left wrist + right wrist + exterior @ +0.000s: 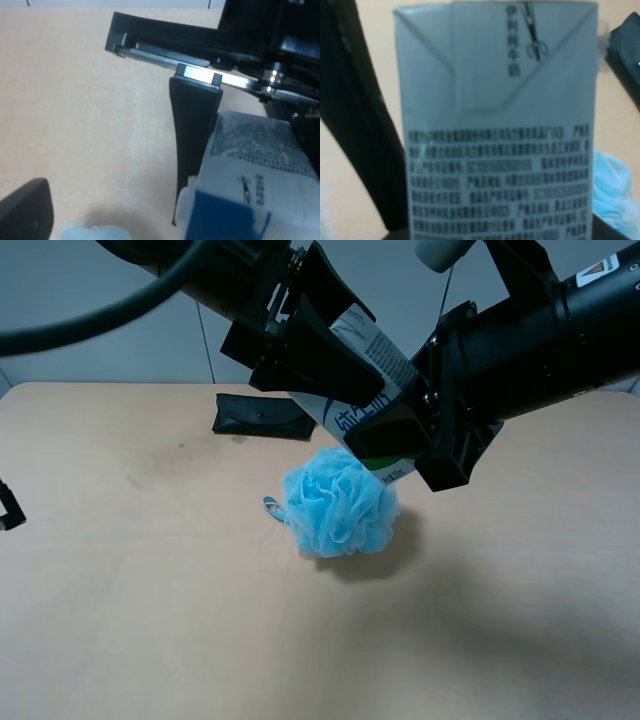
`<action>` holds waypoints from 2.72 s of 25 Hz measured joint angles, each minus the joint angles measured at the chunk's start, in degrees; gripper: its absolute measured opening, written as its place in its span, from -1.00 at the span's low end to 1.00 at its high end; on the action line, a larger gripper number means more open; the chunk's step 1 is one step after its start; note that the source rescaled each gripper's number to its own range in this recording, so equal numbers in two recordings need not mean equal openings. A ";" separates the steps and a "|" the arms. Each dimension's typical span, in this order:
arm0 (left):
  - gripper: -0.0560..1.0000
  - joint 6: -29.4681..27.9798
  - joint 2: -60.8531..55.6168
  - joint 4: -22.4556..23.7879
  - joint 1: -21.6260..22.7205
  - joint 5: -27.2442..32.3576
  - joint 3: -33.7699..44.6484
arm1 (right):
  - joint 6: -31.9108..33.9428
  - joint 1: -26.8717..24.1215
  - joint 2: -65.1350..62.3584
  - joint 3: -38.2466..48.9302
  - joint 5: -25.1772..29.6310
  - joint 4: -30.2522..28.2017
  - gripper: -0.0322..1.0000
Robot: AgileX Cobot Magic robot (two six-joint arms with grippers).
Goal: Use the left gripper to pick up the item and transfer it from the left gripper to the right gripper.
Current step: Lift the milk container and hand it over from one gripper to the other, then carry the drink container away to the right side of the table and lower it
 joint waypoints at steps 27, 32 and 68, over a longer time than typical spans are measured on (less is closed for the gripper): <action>0.95 -25.03 -27.92 18.04 11.14 4.16 -0.10 | 0.16 0.00 0.07 0.00 1.24 0.00 -0.94; 0.95 -36.45 -33.75 29.58 11.14 8.26 -0.10 | 0.16 0.00 0.07 0.00 1.24 0.00 -0.94; 0.95 -85.07 -90.43 63.69 11.14 7.93 47.28 | 0.16 0.00 0.07 0.00 1.67 0.00 -0.94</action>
